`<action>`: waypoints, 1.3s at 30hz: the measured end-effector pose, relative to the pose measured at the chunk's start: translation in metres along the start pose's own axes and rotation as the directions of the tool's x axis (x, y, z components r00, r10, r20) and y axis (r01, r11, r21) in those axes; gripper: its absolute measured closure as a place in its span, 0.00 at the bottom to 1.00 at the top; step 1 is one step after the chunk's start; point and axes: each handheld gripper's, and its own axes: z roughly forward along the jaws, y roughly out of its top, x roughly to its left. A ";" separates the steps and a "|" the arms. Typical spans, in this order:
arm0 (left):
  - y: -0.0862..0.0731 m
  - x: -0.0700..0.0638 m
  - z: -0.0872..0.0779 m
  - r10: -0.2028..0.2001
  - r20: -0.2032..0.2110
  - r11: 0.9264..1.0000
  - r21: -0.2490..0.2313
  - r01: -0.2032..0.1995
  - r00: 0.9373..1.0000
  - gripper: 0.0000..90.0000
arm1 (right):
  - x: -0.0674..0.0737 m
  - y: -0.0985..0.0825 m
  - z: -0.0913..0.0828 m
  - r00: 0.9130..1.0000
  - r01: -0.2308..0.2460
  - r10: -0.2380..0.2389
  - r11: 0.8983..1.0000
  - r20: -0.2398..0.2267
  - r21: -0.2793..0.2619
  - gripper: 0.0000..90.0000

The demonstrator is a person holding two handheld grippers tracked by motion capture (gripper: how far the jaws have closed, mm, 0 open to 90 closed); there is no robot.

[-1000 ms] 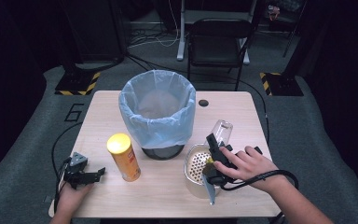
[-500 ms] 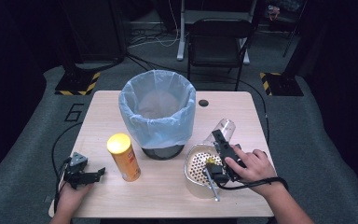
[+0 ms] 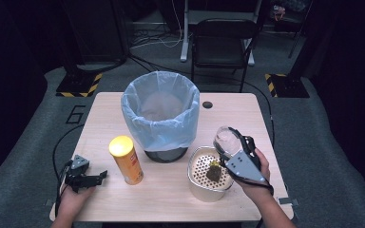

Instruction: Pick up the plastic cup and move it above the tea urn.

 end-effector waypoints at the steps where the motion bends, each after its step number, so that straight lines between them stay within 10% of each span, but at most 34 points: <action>1: 0.000 0.000 0.000 0.000 0.000 1.000 0.000 0.000 1.000 0.13 | -0.004 -0.002 0.001 0.996 -0.082 0.082 0.997 -0.029 -0.007 0.39; 3: 0.000 0.000 0.000 0.000 0.000 1.000 0.000 0.000 1.000 0.13 | -0.011 -0.004 0.003 0.972 -0.230 0.229 0.973 -0.060 -0.009 0.39; 6: 0.000 0.000 0.000 0.000 0.000 1.000 0.000 0.000 1.000 0.13 | -0.018 -0.009 0.007 0.899 -0.421 0.418 0.907 -0.134 0.003 0.39; 7: 0.000 0.000 0.000 0.000 0.000 1.000 0.000 0.000 1.000 0.13 | -0.018 -0.009 0.007 0.899 -0.421 0.418 0.907 -0.134 0.003 0.39; 8: 0.000 0.000 0.000 0.000 0.000 1.000 0.000 0.000 1.000 0.13 | -0.021 -0.011 0.009 0.878 -0.458 0.453 0.889 -0.156 0.007 0.39; 10: 0.000 0.000 0.000 -0.001 0.000 1.000 -0.001 0.001 1.000 0.13 | -0.026 -0.014 0.012 0.806 -0.563 0.553 0.827 -0.209 0.017 0.39; 11: 0.000 0.000 0.000 0.000 0.000 1.000 0.000 0.000 1.000 0.13 | -0.026 -0.015 0.012 0.786 -0.587 0.577 0.809 -0.221 0.024 0.39; 13: 0.000 0.000 0.000 0.000 0.000 1.000 0.000 0.000 1.000 0.13 | -0.027 -0.016 0.014 0.775 -0.599 0.587 0.801 -0.233 0.025 0.39; 14: 0.000 0.000 0.000 0.000 0.000 1.000 0.000 0.000 1.000 0.13 | -0.028 -0.017 0.015 0.745 -0.628 0.616 0.777 -0.255 0.039 0.39; 16: 0.000 0.000 0.000 0.000 0.000 1.000 0.000 0.000 1.000 0.13 | -0.028 -0.017 0.015 0.734 -0.636 0.623 0.770 -0.270 0.045 0.39; 24: 0.000 0.000 0.000 -0.001 0.000 1.000 0.000 0.001 1.000 0.13 | -0.030 -0.015 0.016 0.725 -0.633 0.621 0.771 -0.297 0.067 0.38; 32: 0.000 -0.001 0.001 -0.004 -0.005 1.000 -0.012 0.004 1.000 0.13 | -0.046 0.005 0.016 0.768 -0.570 0.567 0.817 -0.296 0.085 0.38; 39: 0.000 -0.001 0.001 -0.005 -0.006 1.000 -0.015 0.005 1.000 0.13 | -0.072 0.032 0.019 0.790 -0.541 0.538 0.837 -0.295 0.078 0.38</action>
